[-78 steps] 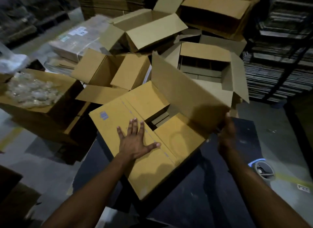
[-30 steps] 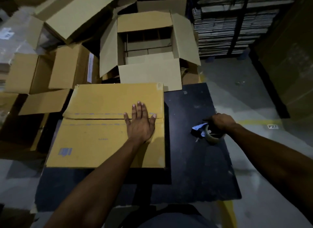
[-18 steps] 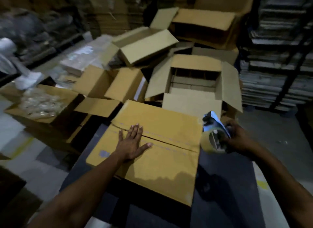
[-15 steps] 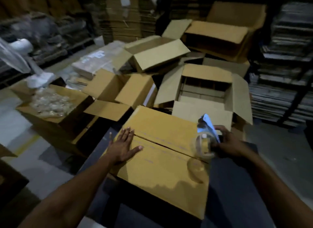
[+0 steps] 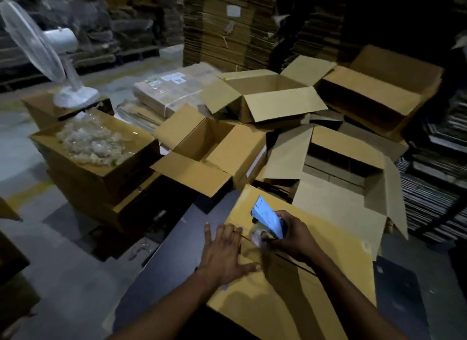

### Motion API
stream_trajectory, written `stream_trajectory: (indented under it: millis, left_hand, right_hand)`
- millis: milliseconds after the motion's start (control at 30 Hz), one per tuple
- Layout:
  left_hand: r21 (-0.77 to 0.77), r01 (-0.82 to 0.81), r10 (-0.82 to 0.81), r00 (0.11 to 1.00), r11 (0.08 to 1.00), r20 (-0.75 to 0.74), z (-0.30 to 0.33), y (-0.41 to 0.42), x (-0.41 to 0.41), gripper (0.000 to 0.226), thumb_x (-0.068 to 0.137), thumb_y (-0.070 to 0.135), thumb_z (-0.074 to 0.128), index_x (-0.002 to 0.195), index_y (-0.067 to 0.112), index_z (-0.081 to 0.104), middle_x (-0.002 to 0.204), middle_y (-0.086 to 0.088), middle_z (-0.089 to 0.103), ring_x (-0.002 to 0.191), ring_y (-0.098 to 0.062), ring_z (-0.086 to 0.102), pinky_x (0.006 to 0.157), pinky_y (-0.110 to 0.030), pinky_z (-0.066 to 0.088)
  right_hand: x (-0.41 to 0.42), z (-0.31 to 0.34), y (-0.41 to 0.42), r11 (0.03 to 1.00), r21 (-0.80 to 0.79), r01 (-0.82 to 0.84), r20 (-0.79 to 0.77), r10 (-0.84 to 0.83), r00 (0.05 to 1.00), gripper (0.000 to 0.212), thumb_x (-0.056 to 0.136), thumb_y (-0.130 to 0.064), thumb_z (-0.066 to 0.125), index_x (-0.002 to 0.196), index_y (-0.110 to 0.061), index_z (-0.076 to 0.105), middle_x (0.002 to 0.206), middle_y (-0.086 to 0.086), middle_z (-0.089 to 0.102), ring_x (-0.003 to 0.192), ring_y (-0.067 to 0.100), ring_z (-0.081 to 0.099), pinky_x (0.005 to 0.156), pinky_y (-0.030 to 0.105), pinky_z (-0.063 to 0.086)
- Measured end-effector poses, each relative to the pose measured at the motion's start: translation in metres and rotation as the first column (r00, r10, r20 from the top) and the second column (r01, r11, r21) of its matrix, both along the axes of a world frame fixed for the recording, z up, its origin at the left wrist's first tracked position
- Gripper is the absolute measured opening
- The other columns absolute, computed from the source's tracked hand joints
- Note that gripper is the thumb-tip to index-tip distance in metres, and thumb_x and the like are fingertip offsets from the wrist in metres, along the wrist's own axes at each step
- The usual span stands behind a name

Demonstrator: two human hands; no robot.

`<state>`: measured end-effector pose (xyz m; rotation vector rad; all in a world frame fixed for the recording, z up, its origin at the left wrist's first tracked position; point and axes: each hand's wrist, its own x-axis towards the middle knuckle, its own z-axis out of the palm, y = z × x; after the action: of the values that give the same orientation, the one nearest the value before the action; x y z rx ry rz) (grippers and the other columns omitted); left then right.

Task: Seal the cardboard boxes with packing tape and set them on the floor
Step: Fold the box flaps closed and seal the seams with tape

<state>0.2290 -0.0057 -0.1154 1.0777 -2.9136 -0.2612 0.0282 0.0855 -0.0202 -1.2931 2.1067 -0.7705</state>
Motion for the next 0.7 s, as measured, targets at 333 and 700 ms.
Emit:
stream_trajectory:
  millis: [333,700]
  left_hand:
    - [0.018,0.126,-0.125,0.991,0.992,-0.036,-0.002,-0.047,-0.01,0.097,0.081,0.091,0.042,0.144,0.018,0.054,0.161,-0.012,0.037,0.153,-0.035,0.027,0.124,-0.058,0.012]
    - [0.692,-0.127,0.656,0.475,0.711,-0.586,0.018,-0.037,-0.007,0.027,0.101,0.037,0.064,0.089,0.018,0.078,0.084,0.001,0.074,0.072,-0.014,0.062,0.069,-0.034,0.051]
  right_hand:
    - [-0.014,-0.006,-0.009,0.997,0.078,-0.014,-0.11,0.023,0.994,0.07,0.067,-0.019,0.09,0.127,-0.035,0.058,0.116,-0.014,0.063,0.105,0.01,0.06,0.076,0.015,0.047]
    - [-0.014,-0.018,0.002,0.997,0.055,-0.046,-0.139,0.053,0.989,0.066,0.073,-0.031,0.09,0.13,-0.036,0.056,0.117,-0.015,0.063,0.106,0.01,0.06,0.077,0.017,0.048]
